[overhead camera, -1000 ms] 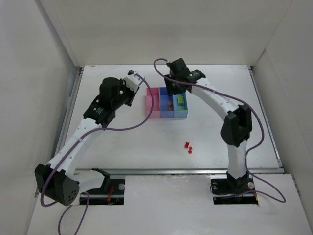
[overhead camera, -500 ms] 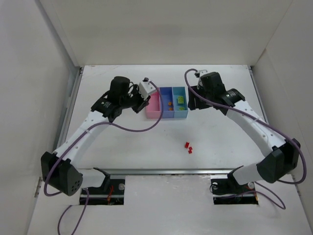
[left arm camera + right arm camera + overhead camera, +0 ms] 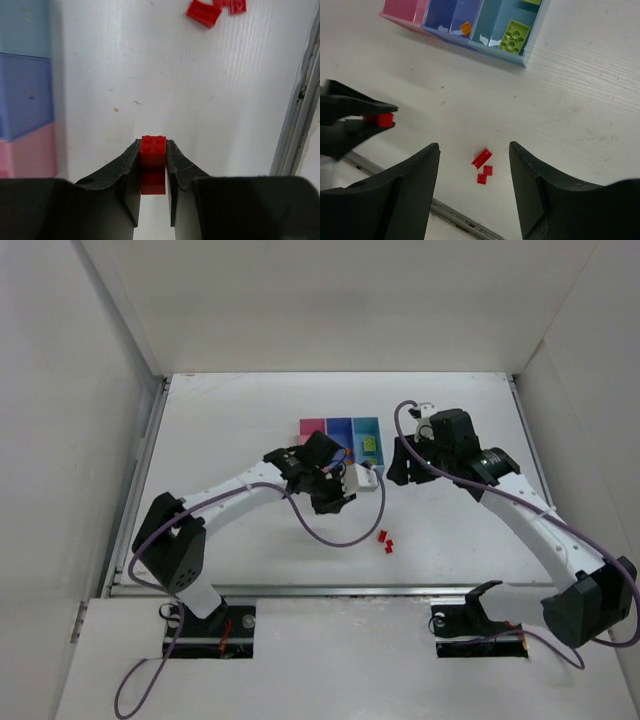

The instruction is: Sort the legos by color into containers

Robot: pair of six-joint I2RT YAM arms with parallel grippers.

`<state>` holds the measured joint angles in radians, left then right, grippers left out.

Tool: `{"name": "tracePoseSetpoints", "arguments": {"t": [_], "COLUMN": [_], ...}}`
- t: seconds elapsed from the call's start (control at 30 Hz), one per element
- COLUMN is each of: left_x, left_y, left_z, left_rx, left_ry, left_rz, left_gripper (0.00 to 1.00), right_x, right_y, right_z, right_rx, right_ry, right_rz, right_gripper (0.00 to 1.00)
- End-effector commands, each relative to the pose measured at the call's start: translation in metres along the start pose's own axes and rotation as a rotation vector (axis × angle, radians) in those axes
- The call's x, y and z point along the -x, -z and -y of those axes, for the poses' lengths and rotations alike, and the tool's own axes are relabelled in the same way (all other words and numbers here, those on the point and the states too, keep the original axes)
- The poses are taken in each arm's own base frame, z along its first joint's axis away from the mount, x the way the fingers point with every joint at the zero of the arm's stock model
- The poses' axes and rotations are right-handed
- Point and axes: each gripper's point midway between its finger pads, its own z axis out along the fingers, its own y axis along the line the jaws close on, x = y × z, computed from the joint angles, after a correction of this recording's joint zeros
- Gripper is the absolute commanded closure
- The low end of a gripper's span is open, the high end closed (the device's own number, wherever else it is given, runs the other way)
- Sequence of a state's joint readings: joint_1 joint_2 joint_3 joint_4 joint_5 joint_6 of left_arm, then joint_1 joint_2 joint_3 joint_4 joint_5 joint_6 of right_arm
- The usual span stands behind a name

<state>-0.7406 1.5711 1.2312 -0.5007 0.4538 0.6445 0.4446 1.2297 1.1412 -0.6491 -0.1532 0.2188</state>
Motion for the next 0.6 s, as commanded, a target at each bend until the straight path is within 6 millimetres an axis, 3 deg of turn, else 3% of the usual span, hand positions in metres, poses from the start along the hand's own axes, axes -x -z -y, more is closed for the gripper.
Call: {"name": "tracePoseSetpoints", "arguments": {"t": [0.0,0.1,0.27,0.47,0.57], "left_x": [-0.033,-0.041,-0.061,-0.064,-0.070], "left_y": [-0.018,-0.033,-0.054,-0.065,-0.072], "left_z": [-0.006,-0.008,0.012,0.015,0.019], "left_rx": [0.052,0.025,-0.074,-0.071,-0.092], "left_ry": [-0.008,0.023,-0.002,-0.020,-0.031], "left_rz": [-0.119,-0.161,-0.212,-0.183,-0.169], "left_gripper": [1.00,0.99,0.94,0.94,0.88], "right_x": [0.012,0.018,0.011,0.011,0.011], "right_y": [0.008,0.018,0.016,0.016,0.016], "right_z": [-0.002,-0.002,0.004,0.005,0.005], "right_rx": [0.008,-0.005,-0.030,-0.039,-0.039], "right_ry": [-0.003,-0.008,-0.012,-0.013,-0.013], "right_rz": [0.065,0.105,0.082,0.084,0.084], "right_gripper": [0.36,0.36,0.36,0.36,0.36]}}
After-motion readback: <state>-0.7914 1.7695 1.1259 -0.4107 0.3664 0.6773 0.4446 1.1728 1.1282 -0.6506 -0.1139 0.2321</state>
